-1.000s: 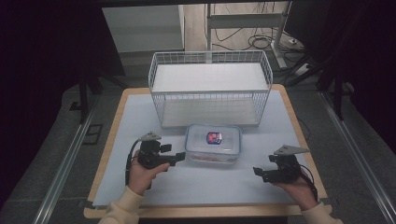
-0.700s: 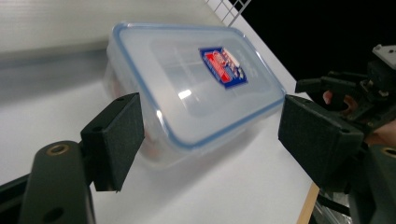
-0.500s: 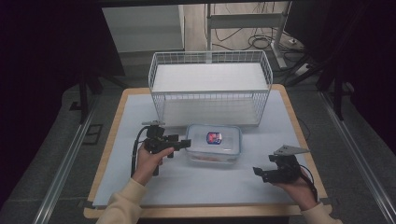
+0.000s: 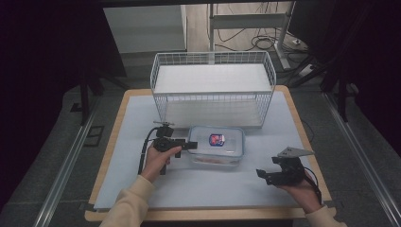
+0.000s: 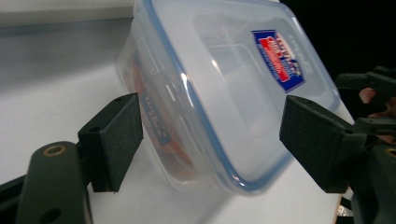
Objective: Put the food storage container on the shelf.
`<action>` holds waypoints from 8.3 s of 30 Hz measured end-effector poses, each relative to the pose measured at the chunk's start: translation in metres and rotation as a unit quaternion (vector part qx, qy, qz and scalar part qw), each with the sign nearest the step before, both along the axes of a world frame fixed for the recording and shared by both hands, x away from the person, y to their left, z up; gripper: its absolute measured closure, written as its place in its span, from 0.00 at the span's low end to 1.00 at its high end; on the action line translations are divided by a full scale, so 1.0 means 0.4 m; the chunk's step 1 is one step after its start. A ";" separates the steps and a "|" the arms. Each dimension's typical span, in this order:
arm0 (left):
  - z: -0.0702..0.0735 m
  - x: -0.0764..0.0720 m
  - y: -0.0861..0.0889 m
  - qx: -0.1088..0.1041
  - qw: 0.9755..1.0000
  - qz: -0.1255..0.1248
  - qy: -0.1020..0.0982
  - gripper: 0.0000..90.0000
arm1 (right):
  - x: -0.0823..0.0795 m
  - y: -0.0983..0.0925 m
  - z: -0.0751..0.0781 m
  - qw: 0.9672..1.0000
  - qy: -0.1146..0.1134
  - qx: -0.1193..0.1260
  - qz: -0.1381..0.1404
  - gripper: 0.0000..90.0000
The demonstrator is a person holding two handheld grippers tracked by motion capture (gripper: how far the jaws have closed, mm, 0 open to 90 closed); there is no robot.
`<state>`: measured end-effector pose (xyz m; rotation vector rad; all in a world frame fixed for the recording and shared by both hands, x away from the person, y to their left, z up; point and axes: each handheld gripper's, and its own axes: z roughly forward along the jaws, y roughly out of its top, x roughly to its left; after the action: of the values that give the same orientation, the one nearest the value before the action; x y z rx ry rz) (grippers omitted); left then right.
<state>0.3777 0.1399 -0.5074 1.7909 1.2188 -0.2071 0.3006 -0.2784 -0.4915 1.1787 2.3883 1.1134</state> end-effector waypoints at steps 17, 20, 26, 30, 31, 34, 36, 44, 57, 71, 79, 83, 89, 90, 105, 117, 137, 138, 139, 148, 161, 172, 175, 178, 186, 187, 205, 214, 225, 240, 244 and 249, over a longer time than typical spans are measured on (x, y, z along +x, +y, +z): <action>-0.028 0.029 -0.009 -0.040 0.998 -0.013 0.045 0.29 | 0.025 0.018 0.024 0.999 0.000 0.037 0.018 0.17; -0.028 0.029 -0.008 -0.040 0.998 -0.012 0.045 0.29 | 0.051 0.033 0.034 0.996 0.016 0.078 0.028 0.16; -0.030 0.030 -0.007 -0.041 0.998 -0.013 0.044 0.29 | 0.115 0.070 0.042 0.991 0.048 0.120 0.022 0.17; -0.031 0.029 -0.007 -0.042 0.998 -0.013 0.043 0.29 | 0.160 0.090 0.040 0.985 0.080 0.149 0.006 0.18; -0.031 0.029 -0.007 -0.042 0.998 -0.013 0.043 0.29 | 0.169 0.094 0.038 0.985 0.090 0.150 0.000 0.18; -0.031 0.030 -0.006 -0.044 0.998 -0.013 0.042 0.30 | 0.195 0.103 0.024 0.980 0.115 0.165 -0.011 0.18; -0.032 0.030 -0.006 -0.044 0.998 -0.013 0.042 0.30 | 0.207 0.108 0.015 0.977 0.128 0.170 -0.018 0.18; -0.032 0.030 -0.007 -0.044 0.998 -0.013 0.041 0.30 | 0.234 0.122 -0.011 0.970 0.158 0.186 -0.024 0.18; -0.033 0.028 -0.007 -0.046 0.998 -0.011 0.038 0.30 | 0.250 0.133 -0.037 0.959 0.198 0.203 -0.021 0.26; -0.028 -0.021 0.004 -0.060 0.998 0.009 0.001 0.40 | 0.222 0.108 -0.015 0.958 0.183 0.221 -0.024 0.46; -0.017 -0.064 -0.001 -0.045 0.998 0.018 -0.035 0.43 | 0.185 0.106 -0.002 0.963 0.155 0.220 -0.018 0.51; -0.013 -0.087 0.003 -0.044 0.998 0.017 -0.048 0.46 | 0.160 0.103 0.002 0.966 0.137 0.218 -0.010 0.54; -0.014 -0.094 0.005 -0.045 0.997 0.016 -0.053 0.48 | 0.150 0.103 0.004 0.968 0.126 0.217 -0.006 0.54; -0.013 -0.096 0.004 -0.046 0.997 0.019 -0.053 0.48 | 0.149 0.102 0.003 0.968 0.127 0.218 -0.005 0.54; -0.004 -0.112 -0.006 -0.036 0.997 0.019 -0.066 0.50 | 0.131 0.097 0.008 0.969 0.107 0.224 -0.010 0.55; 0.026 -0.122 -0.007 -0.028 0.996 0.017 -0.079 0.50 | 0.125 0.093 0.025 0.968 0.096 0.230 -0.003 0.55; 0.052 -0.125 -0.007 -0.033 0.995 0.023 -0.088 0.51 | 0.124 0.090 0.044 0.968 0.090 0.236 0.001 0.55; 0.054 -0.125 -0.006 -0.032 0.995 0.023 -0.089 0.51 | 0.124 0.090 0.046 0.968 0.090 0.236 0.002 0.55; 0.054 -0.125 -0.006 -0.032 0.995 0.023 -0.089 0.51 | 0.124 0.090 0.046 0.968 0.090 0.236 0.002 0.55; 0.092 -0.113 -0.004 -0.033 0.994 0.028 -0.103 0.51 | 0.142 0.095 0.088 0.969 0.075 0.233 0.009 0.55; 0.165 -0.107 0.005 -0.037 0.991 0.030 -0.121 0.51 | 0.148 0.108 0.176 0.974 0.048 0.220 0.019 0.55; 0.241 -0.097 0.005 -0.039 0.989 0.029 -0.142 0.50 | 0.153 0.110 0.260 0.976 0.023 0.216 0.024 0.55; 0.272 -0.093 0.007 -0.041 0.987 0.034 -0.152 0.50 | 0.157 0.113 0.289 0.976 0.012 0.215 0.027 0.55; 0.288 -0.090 0.009 -0.040 0.986 0.035 -0.157 0.50 | 0.162 0.115 0.311 0.976 0.011 0.217 0.027 0.55; 0.348 -0.071 0.018 -0.037 0.984 0.034 -0.169 0.50 | 0.181 0.123 0.362 0.976 -0.003 0.215 0.036 0.55; 0.356 -0.067 0.020 -0.038 0.984 0.034 -0.171 0.50 | 0.190 0.126 0.378 0.976 -0.004 0.213 0.037 0.55; 0.459 0.015 0.042 -0.031 0.980 0.049 -0.189 0.50 | 0.295 0.147 0.470 0.974 -0.008 0.220 0.051 0.55; 0.484 0.069 0.053 -0.036 0.980 0.054 -0.186 0.50 | 0.350 0.160 0.501 0.974 -0.002 0.220 0.047 0.55; 0.501 0.150 0.060 -0.039 0.982 0.063 -0.176 0.50 | 0.443 0.171 0.528 0.974 0.013 0.222 0.042 0.55; 0.471 0.231 0.064 -0.045 0.986 0.070 -0.147 0.49 | 0.539 0.182 0.511 0.974 0.047 0.219 0.024 0.54; 0.466 0.242 0.066 -0.050 0.986 0.075 -0.139 0.49 | 0.548 0.185 0.509 0.974 0.053 0.219 0.019 0.54; 0.466 0.251 0.070 -0.057 0.987 0.080 -0.126 0.50 | 0.557 0.187 0.506 0.974 0.054 0.221 0.009 0.53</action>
<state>0.4781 0.1679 -0.3208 1.5601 1.1385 0.0403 0.5235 -0.2038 -0.2891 1.3800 2.2971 1.6895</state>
